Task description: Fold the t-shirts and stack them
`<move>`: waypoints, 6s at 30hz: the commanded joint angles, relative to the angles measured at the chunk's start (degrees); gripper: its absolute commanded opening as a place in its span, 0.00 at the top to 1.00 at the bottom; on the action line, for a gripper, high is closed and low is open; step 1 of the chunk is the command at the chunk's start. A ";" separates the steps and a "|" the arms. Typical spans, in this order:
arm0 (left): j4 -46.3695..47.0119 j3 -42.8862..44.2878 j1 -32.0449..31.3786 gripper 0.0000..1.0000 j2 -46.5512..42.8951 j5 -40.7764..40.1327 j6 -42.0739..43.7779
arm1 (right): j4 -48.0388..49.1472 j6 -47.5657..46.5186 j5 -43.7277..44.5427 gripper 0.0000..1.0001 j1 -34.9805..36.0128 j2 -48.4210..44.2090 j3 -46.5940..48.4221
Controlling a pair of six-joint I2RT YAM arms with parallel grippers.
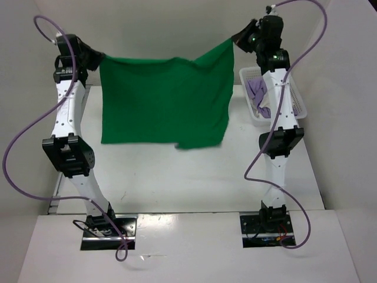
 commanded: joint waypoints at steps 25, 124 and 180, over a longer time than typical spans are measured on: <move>18.94 -55.52 3.58 1.00 -27.04 0.43 4.89 | 20.32 -2.15 -3.72 1.00 -1.82 -46.27 -93.62; 17.80 -67.42 9.56 0.94 -11.23 3.77 1.38 | 25.33 6.01 14.13 0.69 0.38 -23.60 -92.36; 10.77 -68.12 -18.04 0.87 -21.34 3.95 6.12 | 23.05 6.63 -5.03 1.00 14.09 -31.87 -97.73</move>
